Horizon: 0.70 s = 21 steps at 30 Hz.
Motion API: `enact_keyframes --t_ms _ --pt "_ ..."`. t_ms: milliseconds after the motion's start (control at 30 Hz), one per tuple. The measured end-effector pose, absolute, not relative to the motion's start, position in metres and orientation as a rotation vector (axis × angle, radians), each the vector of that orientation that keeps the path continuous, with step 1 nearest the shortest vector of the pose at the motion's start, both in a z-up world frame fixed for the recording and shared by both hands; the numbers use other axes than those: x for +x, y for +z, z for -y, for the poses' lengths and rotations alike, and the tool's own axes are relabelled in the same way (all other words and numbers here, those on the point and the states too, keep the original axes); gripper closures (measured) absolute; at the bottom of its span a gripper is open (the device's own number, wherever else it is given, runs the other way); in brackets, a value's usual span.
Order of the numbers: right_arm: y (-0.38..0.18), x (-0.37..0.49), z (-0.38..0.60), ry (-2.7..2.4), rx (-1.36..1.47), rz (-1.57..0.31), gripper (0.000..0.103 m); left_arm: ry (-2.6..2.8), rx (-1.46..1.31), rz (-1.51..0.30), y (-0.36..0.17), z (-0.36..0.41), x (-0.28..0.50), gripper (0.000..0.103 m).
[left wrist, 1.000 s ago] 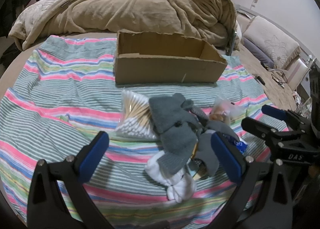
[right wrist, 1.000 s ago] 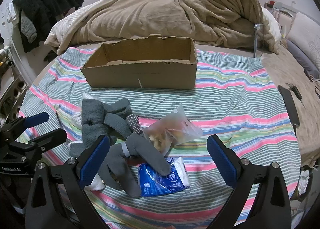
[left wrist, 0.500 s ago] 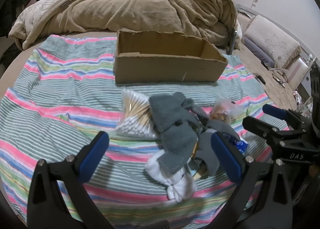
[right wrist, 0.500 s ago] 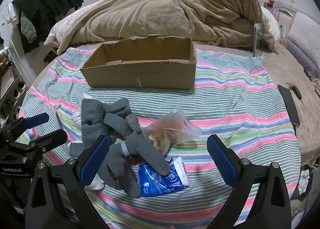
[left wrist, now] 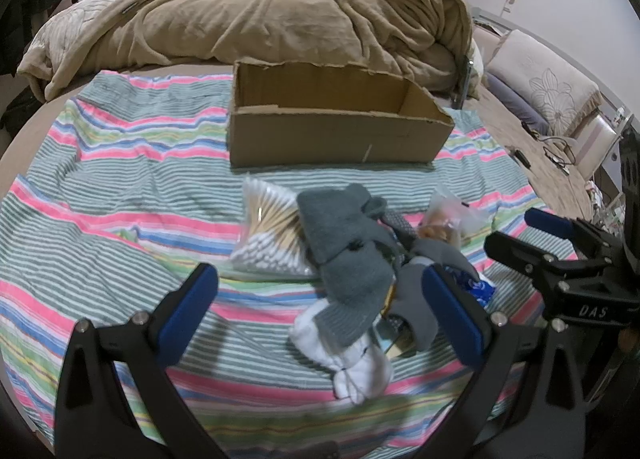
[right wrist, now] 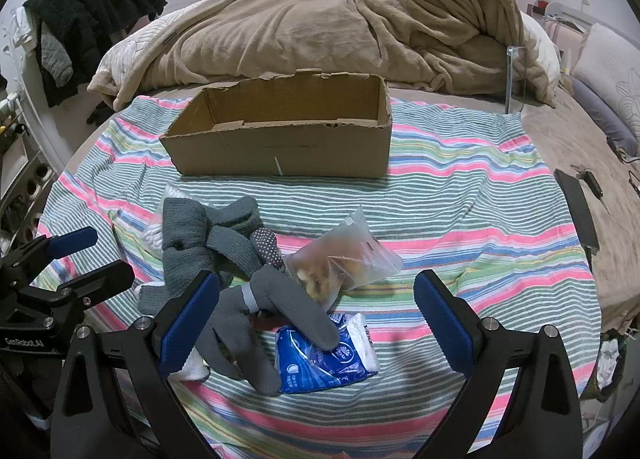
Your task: Organize objects
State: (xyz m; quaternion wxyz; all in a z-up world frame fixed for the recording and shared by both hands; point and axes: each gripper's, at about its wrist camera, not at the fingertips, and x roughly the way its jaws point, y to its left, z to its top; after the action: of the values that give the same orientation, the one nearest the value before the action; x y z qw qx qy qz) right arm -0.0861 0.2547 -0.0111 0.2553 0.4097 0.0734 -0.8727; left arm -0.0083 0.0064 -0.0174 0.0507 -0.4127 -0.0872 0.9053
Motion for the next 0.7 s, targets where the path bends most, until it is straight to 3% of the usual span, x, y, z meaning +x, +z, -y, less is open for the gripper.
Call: enact_keyframes --t_ms 700 --pt "-0.0111 -0.0868 -0.255 -2.37 1.111 -0.203 0.003 2.753 -1.257 0.266 -0.0169 -0.0077 -0.0083 0.001"
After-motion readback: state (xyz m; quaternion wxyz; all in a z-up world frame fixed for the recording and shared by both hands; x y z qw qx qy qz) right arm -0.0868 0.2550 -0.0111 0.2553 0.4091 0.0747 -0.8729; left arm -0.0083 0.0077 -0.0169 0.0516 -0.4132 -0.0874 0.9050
